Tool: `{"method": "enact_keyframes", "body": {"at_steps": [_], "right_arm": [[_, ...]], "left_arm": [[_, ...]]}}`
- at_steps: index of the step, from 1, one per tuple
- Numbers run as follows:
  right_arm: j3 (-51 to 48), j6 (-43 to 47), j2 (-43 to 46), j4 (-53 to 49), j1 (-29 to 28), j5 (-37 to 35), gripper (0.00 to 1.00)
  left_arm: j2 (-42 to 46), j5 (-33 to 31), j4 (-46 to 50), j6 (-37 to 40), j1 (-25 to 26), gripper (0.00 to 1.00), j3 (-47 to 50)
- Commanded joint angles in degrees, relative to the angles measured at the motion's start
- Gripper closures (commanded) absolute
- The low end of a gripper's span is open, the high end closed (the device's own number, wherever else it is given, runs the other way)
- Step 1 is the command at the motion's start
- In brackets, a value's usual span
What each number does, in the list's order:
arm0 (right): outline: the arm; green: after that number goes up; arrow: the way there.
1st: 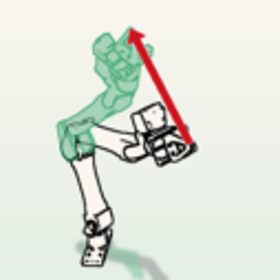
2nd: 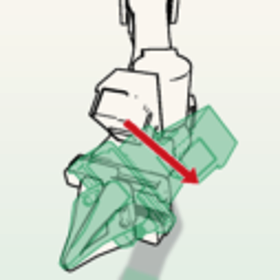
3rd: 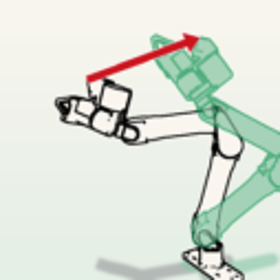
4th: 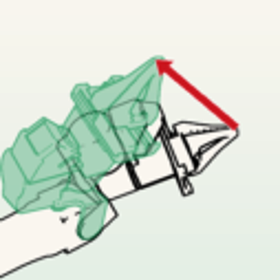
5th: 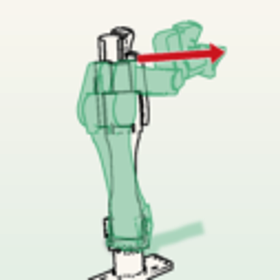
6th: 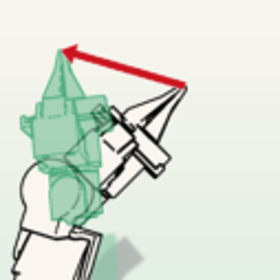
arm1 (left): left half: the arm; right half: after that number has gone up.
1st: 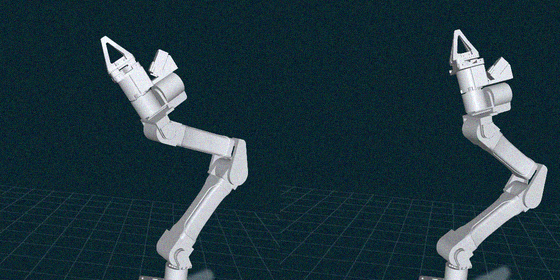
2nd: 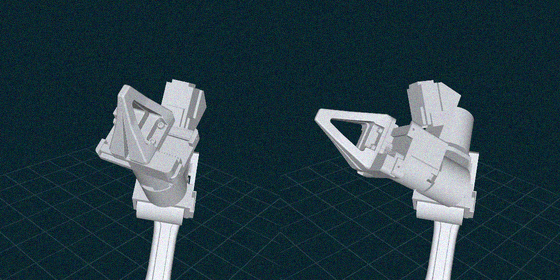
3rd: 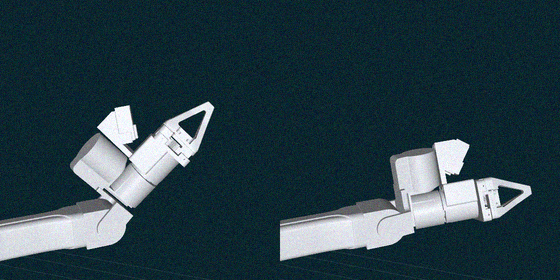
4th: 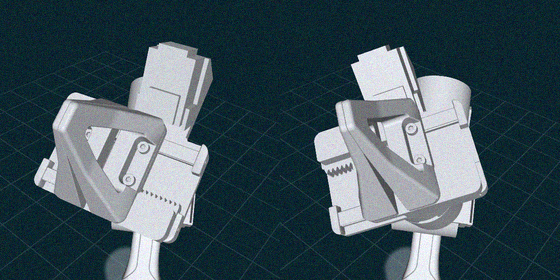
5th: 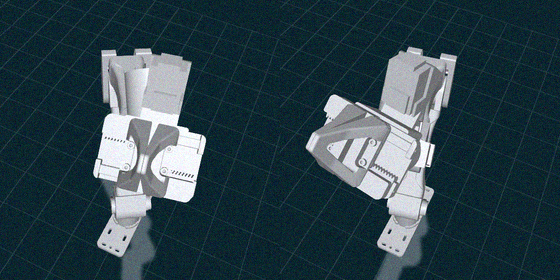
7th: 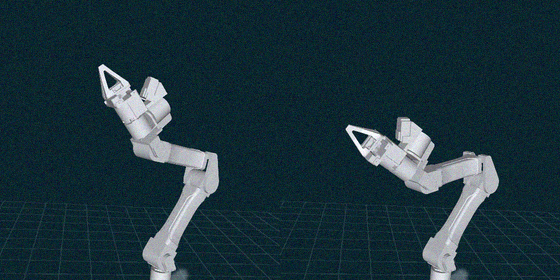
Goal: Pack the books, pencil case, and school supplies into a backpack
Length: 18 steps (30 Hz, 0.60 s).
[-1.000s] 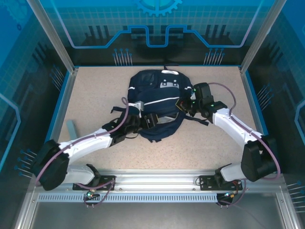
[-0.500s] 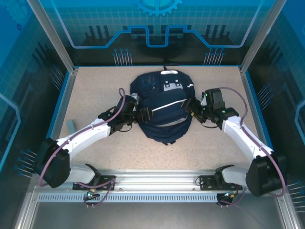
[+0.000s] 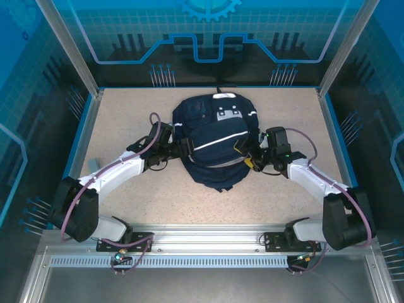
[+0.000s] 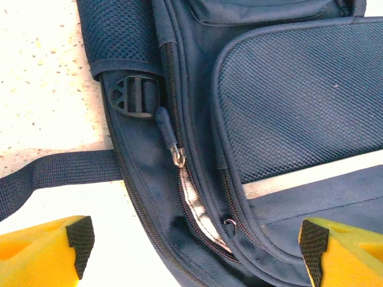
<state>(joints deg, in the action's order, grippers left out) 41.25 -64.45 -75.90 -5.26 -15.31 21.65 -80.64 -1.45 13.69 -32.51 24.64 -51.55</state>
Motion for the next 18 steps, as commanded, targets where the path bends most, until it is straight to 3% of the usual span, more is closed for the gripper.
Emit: {"method": "enact_keyframes", "body": {"at_steps": [1, 8, 18], "right_arm": [[1.9, -2.9, -2.0, 5.3, -1.0, 1.2, 0.17], [2.9, -4.2, -4.9, 6.6, -1.5, -0.6, 0.16], [3.8, 0.9, -5.2, 16.4, -1.1, -7.6, 0.44]], "left_arm": [[-0.6, 1.8, 0.6, 1.6, -0.6, 0.09, 1.1], [-0.8, 2.9, 0.3, 2.3, -0.8, 0.08, 1.2], [-1.0, 4.0, -1.2, 6.5, -0.9, 0.12, 2.2]]}}
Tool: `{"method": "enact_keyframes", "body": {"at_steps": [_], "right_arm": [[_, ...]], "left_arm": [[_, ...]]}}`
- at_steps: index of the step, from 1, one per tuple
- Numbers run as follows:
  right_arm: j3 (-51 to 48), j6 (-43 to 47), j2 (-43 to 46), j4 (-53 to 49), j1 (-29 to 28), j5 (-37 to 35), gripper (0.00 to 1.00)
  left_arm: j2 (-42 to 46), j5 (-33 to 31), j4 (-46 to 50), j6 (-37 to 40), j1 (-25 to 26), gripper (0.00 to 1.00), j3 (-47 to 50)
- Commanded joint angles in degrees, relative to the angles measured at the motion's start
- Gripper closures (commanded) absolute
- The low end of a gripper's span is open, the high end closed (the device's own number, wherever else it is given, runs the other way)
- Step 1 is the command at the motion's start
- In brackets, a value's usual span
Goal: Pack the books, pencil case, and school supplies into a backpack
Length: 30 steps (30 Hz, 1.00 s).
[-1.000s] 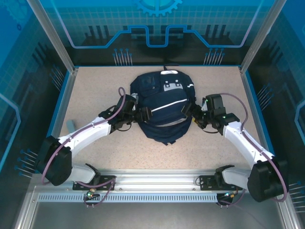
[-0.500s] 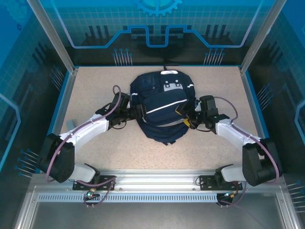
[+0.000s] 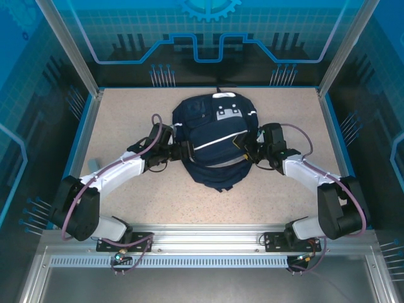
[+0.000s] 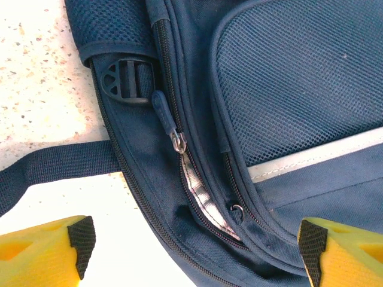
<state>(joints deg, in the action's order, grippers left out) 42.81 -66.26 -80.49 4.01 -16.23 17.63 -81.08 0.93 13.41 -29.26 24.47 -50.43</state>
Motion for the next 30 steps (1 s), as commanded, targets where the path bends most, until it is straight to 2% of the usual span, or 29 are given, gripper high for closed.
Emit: {"method": "enact_keyframes", "body": {"at_steps": [1, 4, 8, 11, 14, 17, 19, 23, 30], "right_arm": [[2.6, 3.0, -1.2, 7.4, -0.1, -3.6, 0.47], [3.3, 3.2, -3.6, 8.1, 0.4, -2.3, 0.53], [3.3, 2.5, -3.4, 5.0, 1.3, -0.7, 0.52], [3.5, 3.7, -0.6, 0.0, 1.9, -0.7, 0.49], [5.3, 6.9, 2.5, -8.9, 3.2, -2.4, 0.49], [10.1, 11.4, 4.0, -20.8, 4.6, -5.4, 0.48], [11.2, 13.2, 5.4, -25.3, 4.6, -7.8, 0.45], [9.3, 13.1, 9.1, -26.1, 4.5, -9.3, 0.4], [9.4, 12.7, 10.4, -25.7, 0.9, -9.4, 0.36]], "left_arm": [[-0.6, 1.6, -1.3, 3.7, -0.7, 0.13, 1.4], [-0.9, 2.2, -2.3, 5.6, -0.7, 0.18, 1.7], [-1.8, 2.8, -2.5, 9.7, -0.7, 0.26, 1.3], [-2.1, 2.5, -3.1, 13.9, -0.7, 0.33, 1.4], [-3.1, -0.3, -3.0, 15.2, -0.9, 0.35, 0.7], [-4.9, -0.8, -1.9, 10.6, -2.3, 0.37, -1.0], [-6.8, -0.3, -1.2, 4.8, -3.9, 0.38, -2.3], [-11.1, 3.9, -1.1, -6.3, -6.2, 0.45, -4.6], [-15.9, 2.4, -1.8, -19.2, -6.4, 0.57, -9.4]]}}
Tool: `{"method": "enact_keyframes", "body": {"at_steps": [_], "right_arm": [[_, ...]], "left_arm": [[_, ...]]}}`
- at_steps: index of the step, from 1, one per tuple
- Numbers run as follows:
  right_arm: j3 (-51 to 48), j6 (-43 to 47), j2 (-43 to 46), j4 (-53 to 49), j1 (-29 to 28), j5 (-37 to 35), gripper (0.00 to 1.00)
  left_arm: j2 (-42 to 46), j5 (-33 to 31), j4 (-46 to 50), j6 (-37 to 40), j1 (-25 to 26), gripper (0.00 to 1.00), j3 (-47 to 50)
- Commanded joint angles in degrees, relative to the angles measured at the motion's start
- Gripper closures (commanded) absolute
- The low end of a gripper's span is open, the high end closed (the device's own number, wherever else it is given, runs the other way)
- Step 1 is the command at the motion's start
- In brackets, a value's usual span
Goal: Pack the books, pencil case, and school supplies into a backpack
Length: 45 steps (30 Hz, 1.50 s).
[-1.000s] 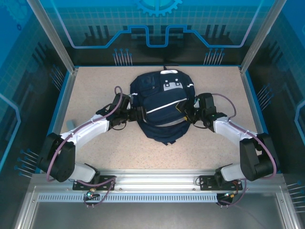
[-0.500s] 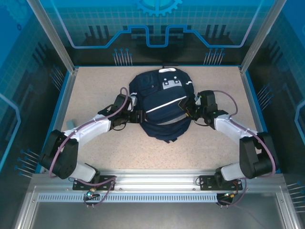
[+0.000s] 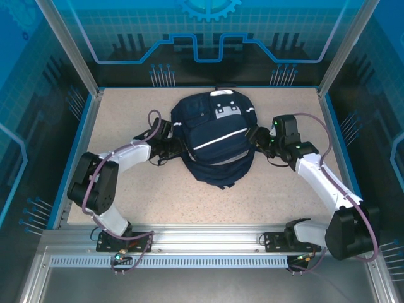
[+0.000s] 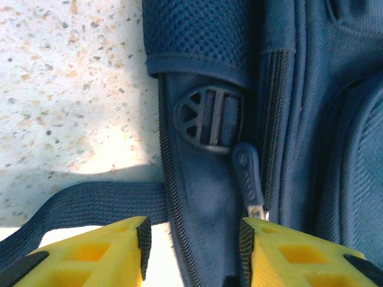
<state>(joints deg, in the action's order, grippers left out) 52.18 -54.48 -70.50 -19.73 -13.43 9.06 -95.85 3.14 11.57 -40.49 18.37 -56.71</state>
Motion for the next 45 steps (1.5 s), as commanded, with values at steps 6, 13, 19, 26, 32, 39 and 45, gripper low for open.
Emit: {"method": "enact_keyframes", "body": {"at_steps": [6, 13, 19, 26, 32, 39, 45], "right_arm": [[-0.2, -0.1, -1.5, -0.2, -5.8, -0.9, 0.35], [-0.6, -1.2, -4.2, 1.3, -9.2, -1.1, 0.35], [-0.2, -1.6, -6.3, 1.9, -11.0, -1.5, 0.35], [1.1, -2.0, -8.1, 1.9, -12.5, -1.9, 0.35], [1.9, -2.2, -9.0, 1.8, -13.3, -2.3, 0.35], [2.3, -2.2, -10.0, 1.6, -14.2, -2.7, 0.35], [1.9, -1.9, -10.6, 0.7, -15.4, -3.6, 0.35]], "left_arm": [[-5.4, 1.0, 0.3, -11.4, -0.5, 0.62, -6.9], [-9.0, 1.9, 3.0, -12.4, -0.5, 0.7, -10.1], [-9.1, 1.9, 5.3, -11.5, -0.4, 0.71, -9.9], [-9.9, 4.1, 11.4, -7.0, -0.5, 0.71, -12.4], [-10.8, 7.3, 12.3, -5.8, -0.4, 0.67, -12.9], [-12.0, 7.6, 11.1, -7.4, -0.4, 0.75, -12.9], [-12.6, 6.5, 11.2, -8.0, -0.4, 0.79, -12.2]]}}
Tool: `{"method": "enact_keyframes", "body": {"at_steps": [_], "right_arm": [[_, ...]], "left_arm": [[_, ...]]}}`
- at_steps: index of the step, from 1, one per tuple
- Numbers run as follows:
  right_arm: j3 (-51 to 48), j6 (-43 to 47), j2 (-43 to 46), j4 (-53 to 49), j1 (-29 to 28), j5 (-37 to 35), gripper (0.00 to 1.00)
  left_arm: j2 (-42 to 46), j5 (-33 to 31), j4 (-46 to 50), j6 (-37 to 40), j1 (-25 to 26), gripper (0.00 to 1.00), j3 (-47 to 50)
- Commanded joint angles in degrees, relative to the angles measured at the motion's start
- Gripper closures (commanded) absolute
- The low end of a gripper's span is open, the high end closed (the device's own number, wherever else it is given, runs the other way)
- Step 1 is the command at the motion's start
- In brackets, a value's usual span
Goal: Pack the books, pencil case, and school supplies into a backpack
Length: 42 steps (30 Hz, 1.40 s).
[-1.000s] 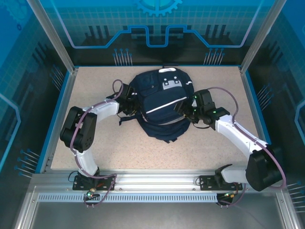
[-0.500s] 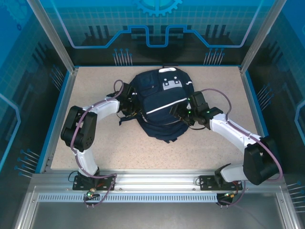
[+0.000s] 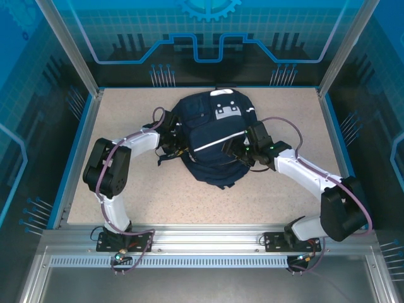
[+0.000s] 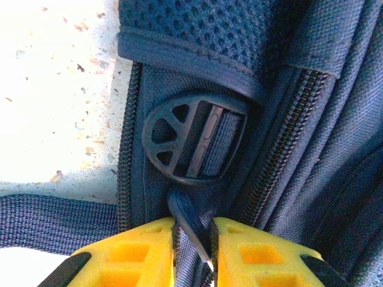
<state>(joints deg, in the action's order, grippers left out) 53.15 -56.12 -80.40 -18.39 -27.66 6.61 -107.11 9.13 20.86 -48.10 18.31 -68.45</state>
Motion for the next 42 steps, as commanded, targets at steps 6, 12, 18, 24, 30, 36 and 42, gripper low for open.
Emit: {"method": "enact_keyframes", "body": {"at_steps": [6, 12, 18, 24, 30, 36, 42], "right_arm": [[-0.6, 0.2, 0.8, -1.7, -1.8, -2.4, 0.34], [-2.4, 4.9, 3.2, -1.3, -3.6, -0.5, 0.37], [-2.0, 6.6, 1.2, -3.7, -11.7, -4.2, 0.38], [-1.2, 4.7, -4.5, -1.1, -18.5, -7.2, 0.39], [-0.1, 4.2, -11.4, 3.9, -22.2, -11.6, 0.42], [-0.3, 4.9, -15.9, 14.9, -22.9, -12.6, 0.45], [0.8, 4.5, -17.4, 18.6, -22.9, -13.1, 0.46]], "left_arm": [[-0.5, -3.3, 2.2, -0.3, -0.2, 0.92, -0.4], [4.2, -8.0, 2.2, 2.3, -0.3, 1.0, -0.4], [9.0, -9.4, 2.9, 4.6, -0.3, 1.0, -0.1], [12.1, -10.2, 3.5, 4.7, -0.4, 1.0, 1.5], [14.5, -8.8, 2.1, 2.8, -0.2, 1.0, 4.7], [17.0, -6.6, -2.0, -1.5, 1.3, 1.0, 10.6], [20.9, -8.1, -3.7, -4.9, 3.1, 1.0, 16.0]]}}
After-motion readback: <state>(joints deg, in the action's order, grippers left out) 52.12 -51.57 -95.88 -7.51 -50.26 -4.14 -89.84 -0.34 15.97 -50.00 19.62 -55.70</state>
